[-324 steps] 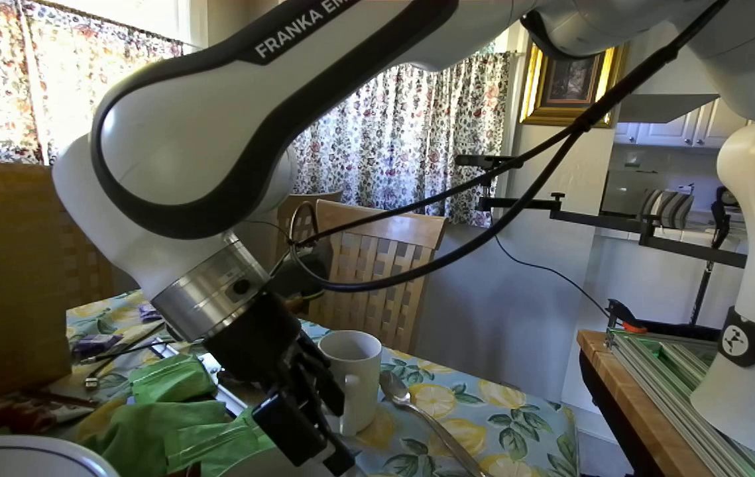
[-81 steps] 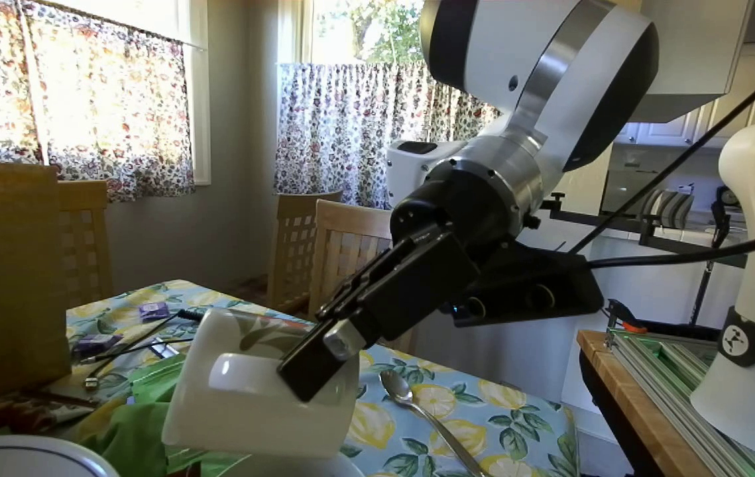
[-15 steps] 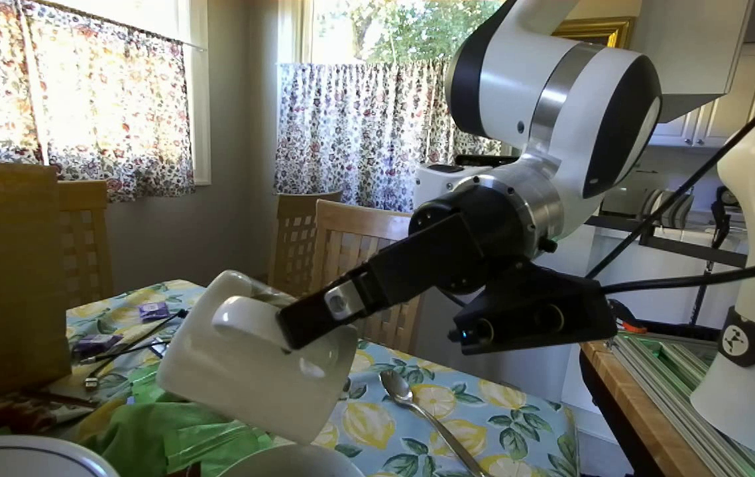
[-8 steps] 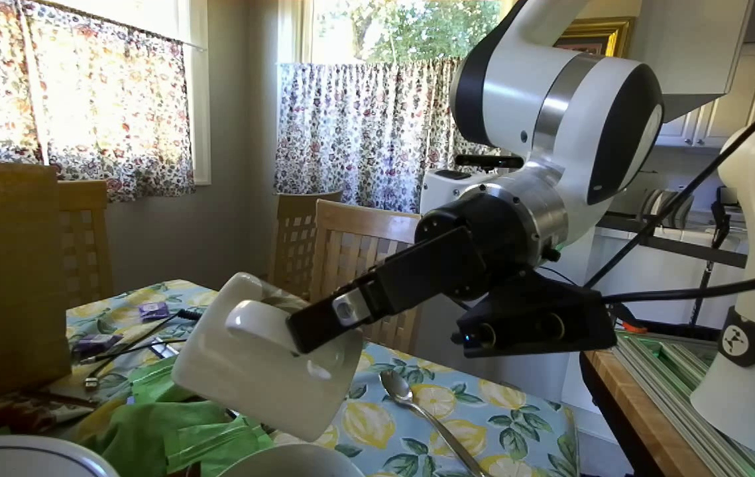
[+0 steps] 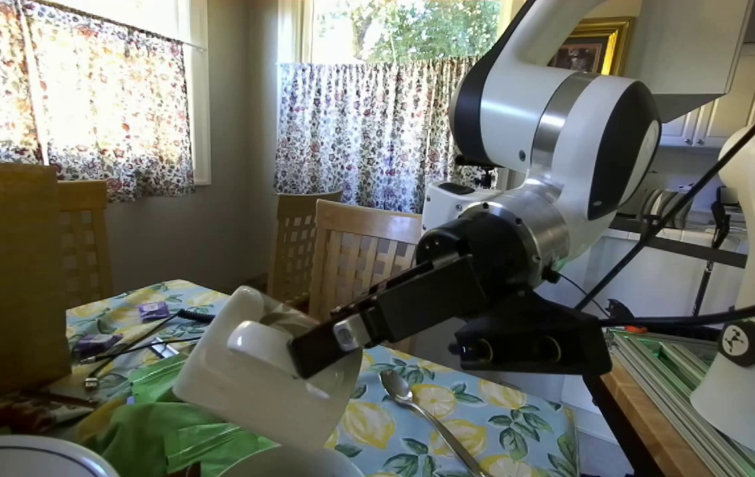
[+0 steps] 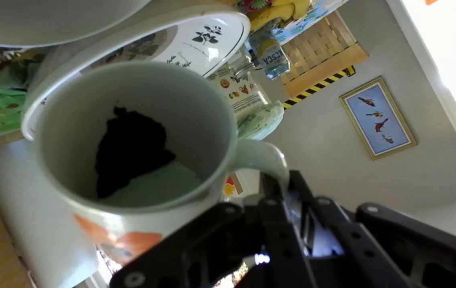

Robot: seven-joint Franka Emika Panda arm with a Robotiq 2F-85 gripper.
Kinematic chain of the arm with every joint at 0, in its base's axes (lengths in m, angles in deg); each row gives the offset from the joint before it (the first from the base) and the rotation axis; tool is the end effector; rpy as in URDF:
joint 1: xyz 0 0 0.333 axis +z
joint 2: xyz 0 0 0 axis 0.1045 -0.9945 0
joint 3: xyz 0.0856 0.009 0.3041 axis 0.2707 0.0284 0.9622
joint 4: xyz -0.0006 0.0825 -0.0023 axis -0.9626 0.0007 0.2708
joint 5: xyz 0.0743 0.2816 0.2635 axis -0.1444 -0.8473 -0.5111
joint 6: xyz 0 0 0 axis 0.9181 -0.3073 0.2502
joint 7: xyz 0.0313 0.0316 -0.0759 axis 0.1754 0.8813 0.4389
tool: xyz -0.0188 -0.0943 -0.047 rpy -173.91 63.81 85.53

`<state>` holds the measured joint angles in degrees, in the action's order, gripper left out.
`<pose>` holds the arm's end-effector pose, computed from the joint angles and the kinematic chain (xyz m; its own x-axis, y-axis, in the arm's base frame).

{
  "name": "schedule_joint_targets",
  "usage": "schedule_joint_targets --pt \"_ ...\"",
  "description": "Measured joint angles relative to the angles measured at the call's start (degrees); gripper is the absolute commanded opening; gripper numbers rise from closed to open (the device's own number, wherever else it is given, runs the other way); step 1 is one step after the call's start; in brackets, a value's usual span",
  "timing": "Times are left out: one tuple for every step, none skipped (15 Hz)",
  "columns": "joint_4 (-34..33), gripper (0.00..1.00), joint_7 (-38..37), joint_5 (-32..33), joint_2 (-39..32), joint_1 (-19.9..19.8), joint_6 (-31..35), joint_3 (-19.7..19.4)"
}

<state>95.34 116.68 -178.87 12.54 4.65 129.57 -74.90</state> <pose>0.3889 0.1661 0.2240 0.5067 -0.1634 0.8465 0.5953 -0.6439 -0.4806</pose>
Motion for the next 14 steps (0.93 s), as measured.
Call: schedule_joint_targets --pt "0.0 0.03 0.2 0.04 -0.19 -0.08 -0.27 -0.15" --pt "0.0 0.03 0.43 0.04 -0.32 -0.24 -0.66 -0.37" --pt "0.0 0.03 0.68 0.04 -0.44 -0.36 -1.01 -0.72" --pt "0.0 0.03 0.99 0.04 -0.5 -0.44 -1.19 -0.98" --pt "0.0 0.03 1.33 0.04 -0.54 -0.46 -1.42 -1.19" --pt "0.0 0.03 1.68 0.04 -0.6 -0.46 -1.72 -1.38" --pt "0.0 0.03 2.03 0.04 -0.67 -0.46 -1.9 -1.5" --pt "0.0 0.03 2.38 0.04 -0.81 -0.46 -1.96 -1.54" --pt "0.0 0.03 2.75 0.04 -1.0 -0.46 -2.0 -1.54" --pt "0.0 0.03 2.95 0.04 -1.2 -0.45 -2.05 -1.54" --pt "0.0 0.03 3.11 0.04 -1.38 -0.43 -2.07 -1.54" --pt "0.0 0.03 3.28 0.04 -1.53 -0.4 -2.08 -1.54" --pt "0.0 0.03 3.44 0.04 -1.71 -0.37 -2.16 -1.53" --pt "0.0 0.03 3.55 0.04 -1.89 -0.33 -2.44 -1.53"
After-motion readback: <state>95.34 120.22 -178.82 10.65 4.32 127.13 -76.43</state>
